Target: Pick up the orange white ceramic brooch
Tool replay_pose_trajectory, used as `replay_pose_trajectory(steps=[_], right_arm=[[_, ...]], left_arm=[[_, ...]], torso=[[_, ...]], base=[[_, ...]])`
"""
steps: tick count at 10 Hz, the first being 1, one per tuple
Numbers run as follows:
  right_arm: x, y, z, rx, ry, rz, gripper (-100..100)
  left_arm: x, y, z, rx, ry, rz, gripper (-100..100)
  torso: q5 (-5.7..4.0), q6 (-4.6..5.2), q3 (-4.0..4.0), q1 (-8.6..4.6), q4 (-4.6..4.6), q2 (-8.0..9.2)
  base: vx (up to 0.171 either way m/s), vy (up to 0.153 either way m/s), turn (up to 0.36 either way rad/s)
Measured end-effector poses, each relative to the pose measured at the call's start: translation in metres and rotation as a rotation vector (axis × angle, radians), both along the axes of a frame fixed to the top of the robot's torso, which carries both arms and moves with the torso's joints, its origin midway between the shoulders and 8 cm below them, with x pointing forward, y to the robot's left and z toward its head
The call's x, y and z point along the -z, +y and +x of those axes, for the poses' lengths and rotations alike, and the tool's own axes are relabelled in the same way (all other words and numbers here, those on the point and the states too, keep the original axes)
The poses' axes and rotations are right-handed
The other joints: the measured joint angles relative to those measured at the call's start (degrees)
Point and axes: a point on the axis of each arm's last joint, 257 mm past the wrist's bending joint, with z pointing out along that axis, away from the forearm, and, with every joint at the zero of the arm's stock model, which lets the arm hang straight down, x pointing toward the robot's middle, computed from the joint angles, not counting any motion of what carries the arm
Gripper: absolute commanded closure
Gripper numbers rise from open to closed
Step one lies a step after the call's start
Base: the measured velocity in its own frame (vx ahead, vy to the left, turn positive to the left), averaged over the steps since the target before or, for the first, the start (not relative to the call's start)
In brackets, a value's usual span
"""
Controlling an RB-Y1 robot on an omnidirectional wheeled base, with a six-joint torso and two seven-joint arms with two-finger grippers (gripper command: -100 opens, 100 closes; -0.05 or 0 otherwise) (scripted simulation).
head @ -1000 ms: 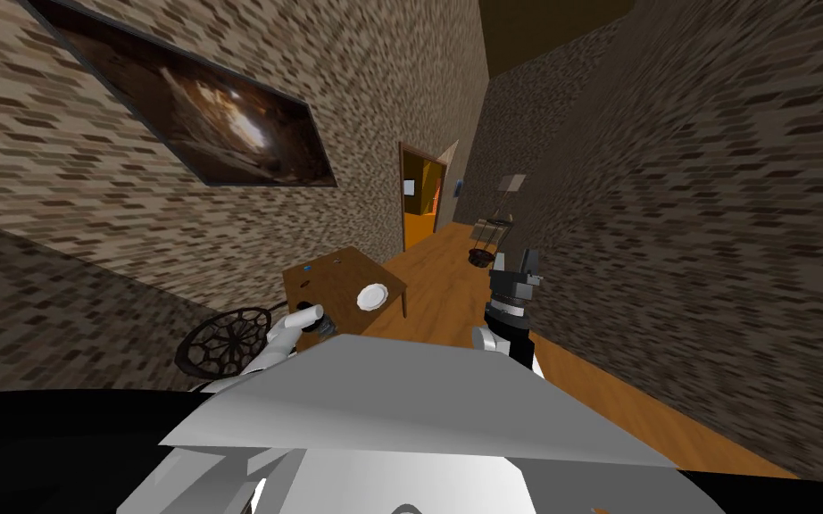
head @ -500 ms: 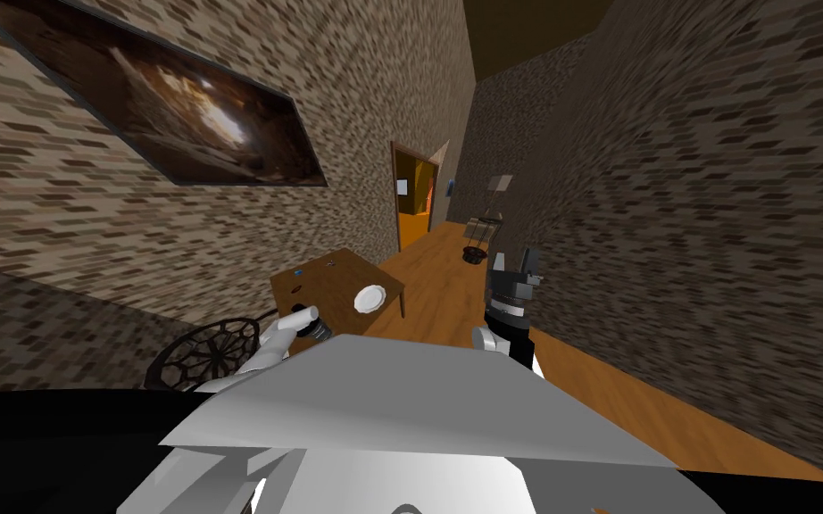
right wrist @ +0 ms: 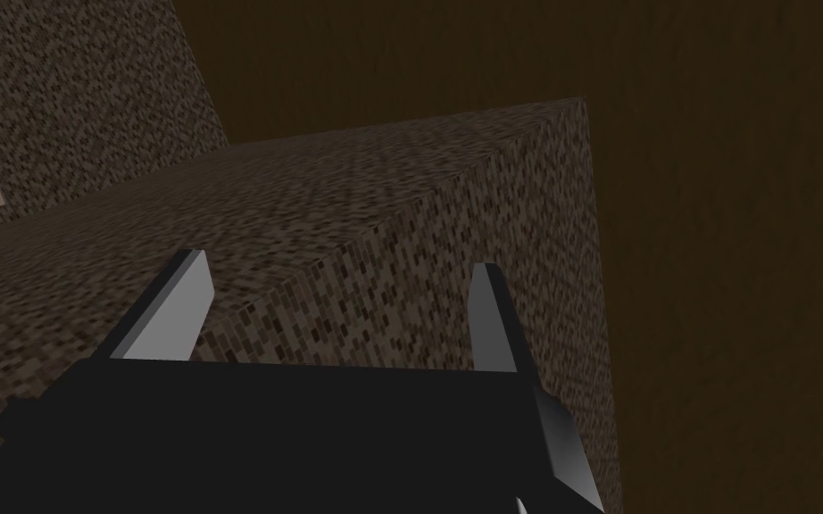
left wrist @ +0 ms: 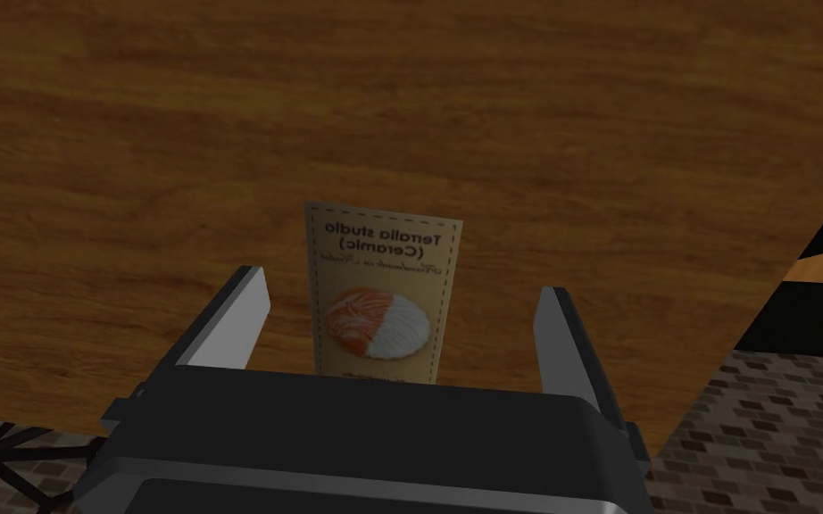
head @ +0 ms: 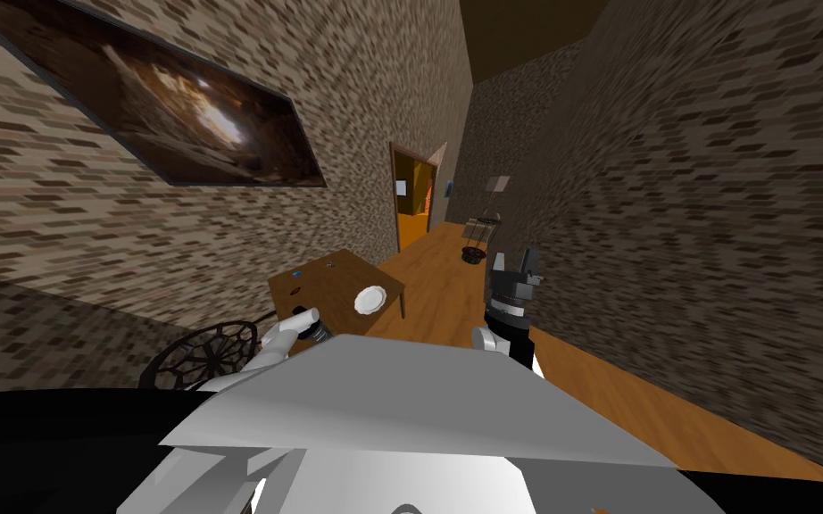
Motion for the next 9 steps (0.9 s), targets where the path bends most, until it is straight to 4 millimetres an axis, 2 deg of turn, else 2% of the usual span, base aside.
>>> replay_pose_trajectory(steps=[2, 3, 7, 8, 9], right_arm=[[0.0, 0.0, 0.0, 0.0, 0.0, 0.0, 0], [0.0, 0.0, 0.0, 0.0, 0.0, 0.0, 0], [0.0, 0.0, 0.0, 0.0, 0.0, 0.0, 0], [0.0, 0.0, 0.0, 0.0, 0.0, 0.0, 0], [0.0, 0.0, 0.0, 0.0, 0.0, 0.0, 0]], left_arm=[[0.0109, -0.0071, -0.0042, 0.004, -0.001, 0.001, -100], [0.0115, -0.0071, -0.0041, 0.005, -0.002, 0.002, 100], [0.0114, -0.007, -0.004, 0.006, -0.002, 0.002, 100], [0.0114, -0.0071, -0.004, 0.005, -0.002, 0.002, 0], [0.0114, -0.0071, -0.004, 0.005, -0.002, 0.002, 100]], torso=[[0.0, 0.0, -0.01, 0.0, -0.01, -0.02], [-0.02, 0.0, 0.01, -0.06, 0.01, 0.03], [-0.03, -0.01, 0.06, -0.12, 0.02, 0.1], [-0.03, -0.01, 0.06, -0.12, 0.02, 0.1], [-0.03, -0.01, 0.06, -0.13, 0.02, 0.1]], base=[[0.022, 0.023, 0.008], [0.0, 0.0, 0.0], [0.0, 0.0, 0.0], [0.0, 0.0, 0.0], [-0.021, -0.031, -0.028]])
